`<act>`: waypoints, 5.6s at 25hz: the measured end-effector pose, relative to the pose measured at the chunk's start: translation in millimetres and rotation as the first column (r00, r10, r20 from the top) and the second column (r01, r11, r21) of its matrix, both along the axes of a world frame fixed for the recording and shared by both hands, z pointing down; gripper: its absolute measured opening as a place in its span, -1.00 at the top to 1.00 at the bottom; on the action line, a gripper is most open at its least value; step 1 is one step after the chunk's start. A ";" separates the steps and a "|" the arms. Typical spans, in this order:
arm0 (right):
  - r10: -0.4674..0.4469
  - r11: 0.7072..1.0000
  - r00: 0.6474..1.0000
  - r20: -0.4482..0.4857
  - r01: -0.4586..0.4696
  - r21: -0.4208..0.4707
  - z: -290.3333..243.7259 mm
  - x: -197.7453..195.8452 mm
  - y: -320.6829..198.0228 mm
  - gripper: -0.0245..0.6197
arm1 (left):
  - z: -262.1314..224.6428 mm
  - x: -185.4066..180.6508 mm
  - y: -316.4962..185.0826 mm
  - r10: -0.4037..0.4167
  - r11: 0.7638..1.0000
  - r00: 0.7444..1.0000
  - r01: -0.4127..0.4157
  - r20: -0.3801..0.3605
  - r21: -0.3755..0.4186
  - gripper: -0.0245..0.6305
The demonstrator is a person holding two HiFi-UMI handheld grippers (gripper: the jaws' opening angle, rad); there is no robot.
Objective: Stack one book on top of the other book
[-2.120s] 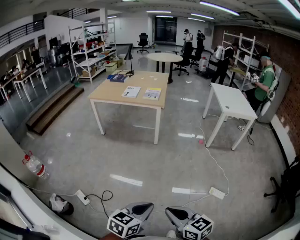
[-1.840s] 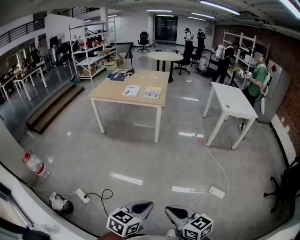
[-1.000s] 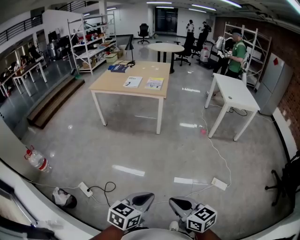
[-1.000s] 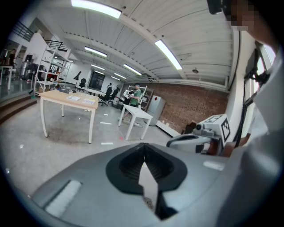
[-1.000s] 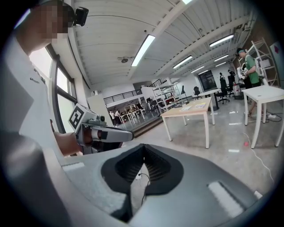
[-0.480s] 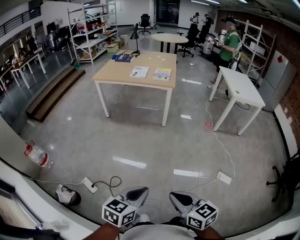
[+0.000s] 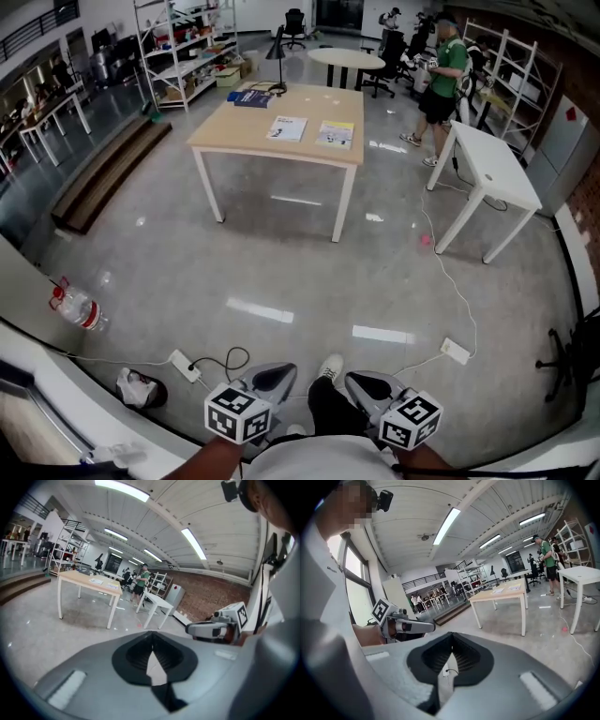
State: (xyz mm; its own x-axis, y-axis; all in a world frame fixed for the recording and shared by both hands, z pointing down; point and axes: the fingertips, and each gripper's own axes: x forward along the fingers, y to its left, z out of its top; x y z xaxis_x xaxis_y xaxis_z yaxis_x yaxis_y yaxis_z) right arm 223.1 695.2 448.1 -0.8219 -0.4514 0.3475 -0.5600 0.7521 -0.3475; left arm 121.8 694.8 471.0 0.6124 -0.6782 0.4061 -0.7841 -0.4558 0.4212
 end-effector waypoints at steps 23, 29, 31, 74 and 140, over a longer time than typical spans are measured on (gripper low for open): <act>-0.029 0.999 0.997 0.075 0.027 0.032 -13.0 -21.3 -338.7 0.92 | -29.6 8.4 -326.5 0.037 0.999 0.994 -0.041 0.104 0.035 0.91; -0.010 1.000 0.996 0.086 0.010 -0.002 -1.0 -40.1 -390.8 0.92 | 1.1 -15.4 -364.8 0.038 0.997 0.993 -0.030 0.115 -0.069 0.91; -0.009 1.000 0.997 0.081 0.010 -0.010 0.0 -49.5 -403.3 0.92 | -0.4 -20.2 -382.0 0.061 0.996 0.992 -0.054 0.107 -0.071 0.91; 0.117 0.993 0.989 -0.087 -0.119 -0.025 17.4 -114.8 -867.1 0.92 | 7.3 -140.9 -870.2 0.071 0.996 0.993 -0.066 0.091 -0.058 0.91; 0.126 0.850 0.931 -0.343 -0.279 -0.447 187.5 -30.9 -905.8 0.65 | 174.7 -91.7 -905.2 0.176 0.830 0.974 -0.071 0.139 -0.554 0.58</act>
State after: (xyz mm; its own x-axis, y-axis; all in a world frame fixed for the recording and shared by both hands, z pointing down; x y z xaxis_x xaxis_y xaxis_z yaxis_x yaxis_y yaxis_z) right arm 192.2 -210.5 635.6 -0.5573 -0.3087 0.7708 -0.8132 0.3905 -0.4315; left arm 30.2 -210.3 645.7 0.5581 -0.2395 0.7944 -0.8217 -0.2930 0.4889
